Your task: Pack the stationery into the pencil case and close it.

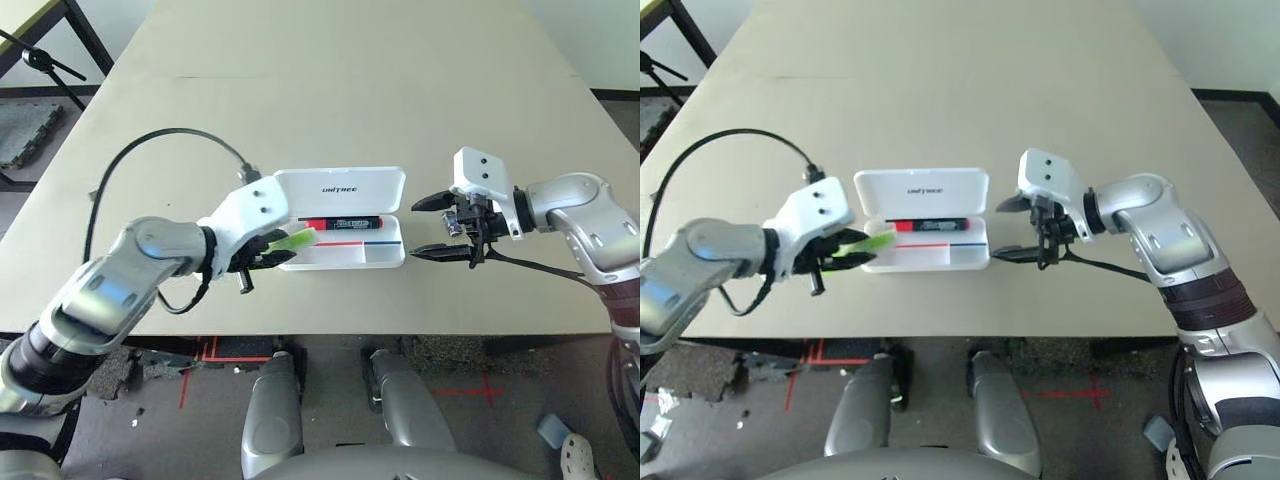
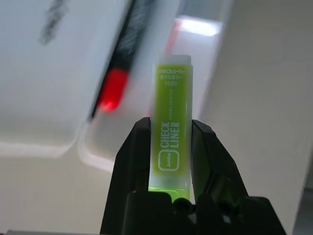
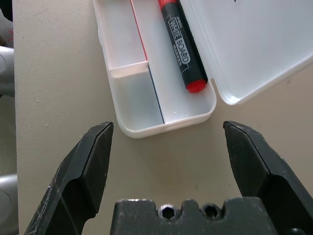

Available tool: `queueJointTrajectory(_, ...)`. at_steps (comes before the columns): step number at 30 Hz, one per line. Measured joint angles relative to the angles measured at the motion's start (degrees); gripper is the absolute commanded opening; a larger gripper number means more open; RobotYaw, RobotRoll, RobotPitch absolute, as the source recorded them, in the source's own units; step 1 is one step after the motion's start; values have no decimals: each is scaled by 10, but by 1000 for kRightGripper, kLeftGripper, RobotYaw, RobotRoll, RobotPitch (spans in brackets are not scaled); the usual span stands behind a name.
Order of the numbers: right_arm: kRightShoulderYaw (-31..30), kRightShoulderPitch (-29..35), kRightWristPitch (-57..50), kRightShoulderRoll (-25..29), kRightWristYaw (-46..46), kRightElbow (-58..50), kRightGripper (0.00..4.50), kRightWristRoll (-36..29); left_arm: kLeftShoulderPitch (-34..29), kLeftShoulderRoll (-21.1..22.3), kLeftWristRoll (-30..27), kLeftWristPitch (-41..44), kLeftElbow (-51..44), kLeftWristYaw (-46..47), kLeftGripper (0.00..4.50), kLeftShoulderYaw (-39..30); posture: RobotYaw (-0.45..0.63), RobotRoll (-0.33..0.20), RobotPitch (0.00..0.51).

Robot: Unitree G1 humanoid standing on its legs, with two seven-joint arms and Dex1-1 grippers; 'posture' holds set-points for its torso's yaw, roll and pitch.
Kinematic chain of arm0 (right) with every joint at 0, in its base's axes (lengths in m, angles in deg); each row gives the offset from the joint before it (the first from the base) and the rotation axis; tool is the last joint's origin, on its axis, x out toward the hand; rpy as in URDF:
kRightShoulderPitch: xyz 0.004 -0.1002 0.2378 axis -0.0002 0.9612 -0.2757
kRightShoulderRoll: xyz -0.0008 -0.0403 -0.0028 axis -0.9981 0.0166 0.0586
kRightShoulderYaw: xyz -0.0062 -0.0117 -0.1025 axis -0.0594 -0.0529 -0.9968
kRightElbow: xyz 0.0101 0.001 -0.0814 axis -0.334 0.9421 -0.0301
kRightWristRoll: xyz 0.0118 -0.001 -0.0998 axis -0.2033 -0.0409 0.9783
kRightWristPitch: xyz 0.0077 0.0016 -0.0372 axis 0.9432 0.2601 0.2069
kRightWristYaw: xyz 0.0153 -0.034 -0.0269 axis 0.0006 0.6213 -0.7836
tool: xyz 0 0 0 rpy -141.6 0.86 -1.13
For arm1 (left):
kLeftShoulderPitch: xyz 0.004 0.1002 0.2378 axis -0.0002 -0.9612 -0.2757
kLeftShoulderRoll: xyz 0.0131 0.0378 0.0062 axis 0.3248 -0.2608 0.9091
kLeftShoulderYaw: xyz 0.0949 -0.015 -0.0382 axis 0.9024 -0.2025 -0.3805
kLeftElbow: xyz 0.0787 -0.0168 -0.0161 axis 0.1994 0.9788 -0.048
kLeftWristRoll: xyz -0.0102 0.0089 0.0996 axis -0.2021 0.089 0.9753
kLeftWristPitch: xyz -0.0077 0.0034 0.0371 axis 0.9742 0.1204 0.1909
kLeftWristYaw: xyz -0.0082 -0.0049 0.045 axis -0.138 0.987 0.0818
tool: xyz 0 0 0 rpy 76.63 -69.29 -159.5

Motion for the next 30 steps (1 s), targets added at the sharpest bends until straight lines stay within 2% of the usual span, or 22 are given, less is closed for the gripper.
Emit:
queueJointTrajectory(10,1,14,-2,2,-9,-4,4500,0,76,-46,59,-32,42,-25,1089,57,-29,0,195)
queueJointTrajectory(30,1,29,-2,3,-23,-13,4500,0,81,-83,99,-50,94,-68,1089,85,-60,0,185)
